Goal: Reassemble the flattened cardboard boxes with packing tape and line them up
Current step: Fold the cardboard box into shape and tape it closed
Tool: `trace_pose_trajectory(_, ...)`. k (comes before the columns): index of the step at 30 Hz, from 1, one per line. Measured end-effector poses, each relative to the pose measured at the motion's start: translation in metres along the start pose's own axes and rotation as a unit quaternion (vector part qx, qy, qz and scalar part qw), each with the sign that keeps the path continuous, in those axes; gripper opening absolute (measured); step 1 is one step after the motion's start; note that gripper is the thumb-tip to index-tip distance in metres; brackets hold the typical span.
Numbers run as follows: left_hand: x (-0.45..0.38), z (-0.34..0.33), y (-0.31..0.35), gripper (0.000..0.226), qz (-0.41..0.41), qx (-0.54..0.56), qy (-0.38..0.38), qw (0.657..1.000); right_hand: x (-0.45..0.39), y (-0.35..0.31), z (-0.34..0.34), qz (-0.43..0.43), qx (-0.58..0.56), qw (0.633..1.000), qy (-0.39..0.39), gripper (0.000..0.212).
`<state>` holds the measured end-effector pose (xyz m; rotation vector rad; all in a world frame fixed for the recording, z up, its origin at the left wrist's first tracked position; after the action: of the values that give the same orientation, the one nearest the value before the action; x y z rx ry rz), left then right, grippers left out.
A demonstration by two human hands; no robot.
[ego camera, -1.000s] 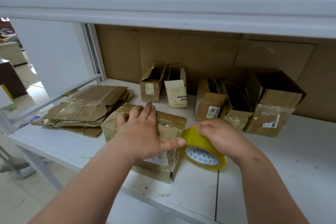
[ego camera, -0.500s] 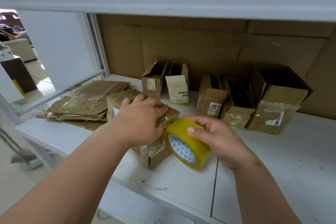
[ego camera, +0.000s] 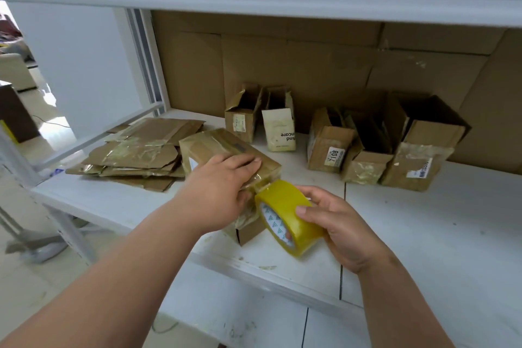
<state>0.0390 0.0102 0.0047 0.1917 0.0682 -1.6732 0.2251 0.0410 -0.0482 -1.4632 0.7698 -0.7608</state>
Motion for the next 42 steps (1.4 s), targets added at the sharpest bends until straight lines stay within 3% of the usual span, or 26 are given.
trace_pose_trajectory(5,-0.002,-0.007,-0.004,0.061,-0.012,0.050,0.038,0.998,0.014,0.005,-0.014,0.006,0.016,1.000,0.010,0.022)
trace_pose_trajectory(15,-0.004,-0.018,-0.004,0.039,0.078,0.164,0.111,0.977,0.032,0.027,-0.005,-0.043,0.078,0.996,-0.026,0.049)
trace_pose_trajectory(21,0.005,-0.010,0.013,0.052,0.159,0.038,0.214,0.963,0.018,0.026,0.009,-0.041,0.124,0.990,-0.044,0.046)
trace_pose_trajectory(24,0.013,-0.015,0.017,0.051,0.246,0.142,0.173,0.943,0.013,0.024,0.014,-0.049,0.132,0.988,-0.071,0.047)
trace_pose_trajectory(28,0.016,-0.028,0.023,0.068,0.298,0.162,0.119,0.933,0.011,0.022,0.027,-0.060,0.135,0.981,-0.125,0.047)
trace_pose_trajectory(31,0.017,-0.034,0.027,0.081,0.303,0.237,0.126,0.914,0.000,0.019,0.053,-0.051,0.154,0.985,-0.062,0.034)
trace_pose_trajectory(33,0.018,-0.036,0.030,0.083,0.309,0.304,0.154,0.888,-0.014,0.024,0.079,-0.021,0.294,0.955,0.016,0.050)
trace_pose_trajectory(36,0.019,-0.044,0.035,0.088,0.313,0.403,0.182,0.840,-0.028,0.045,0.095,-0.036,0.549,0.835,-0.002,0.065)
trace_pose_trajectory(38,0.021,-0.053,0.035,0.092,0.314,0.464,0.203,0.803,-0.031,0.059,0.100,-0.059,0.614,0.787,-0.014,0.057)
trace_pose_trajectory(42,0.024,-0.059,0.034,0.095,0.311,0.519,0.251,0.756,-0.032,0.055,0.100,-0.040,0.650,0.758,0.030,0.027)
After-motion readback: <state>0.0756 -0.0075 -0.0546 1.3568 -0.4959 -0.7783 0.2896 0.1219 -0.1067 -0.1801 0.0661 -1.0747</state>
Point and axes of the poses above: each hand's wrist, its own x-axis away from the middle knuckle, its own z-axis out of the back of the hand, y = z × x, the point moved 6 cm from there along -x, towards the middle knuckle, and after that the axes turned 2 degrees about x, right-handed, at the moved point
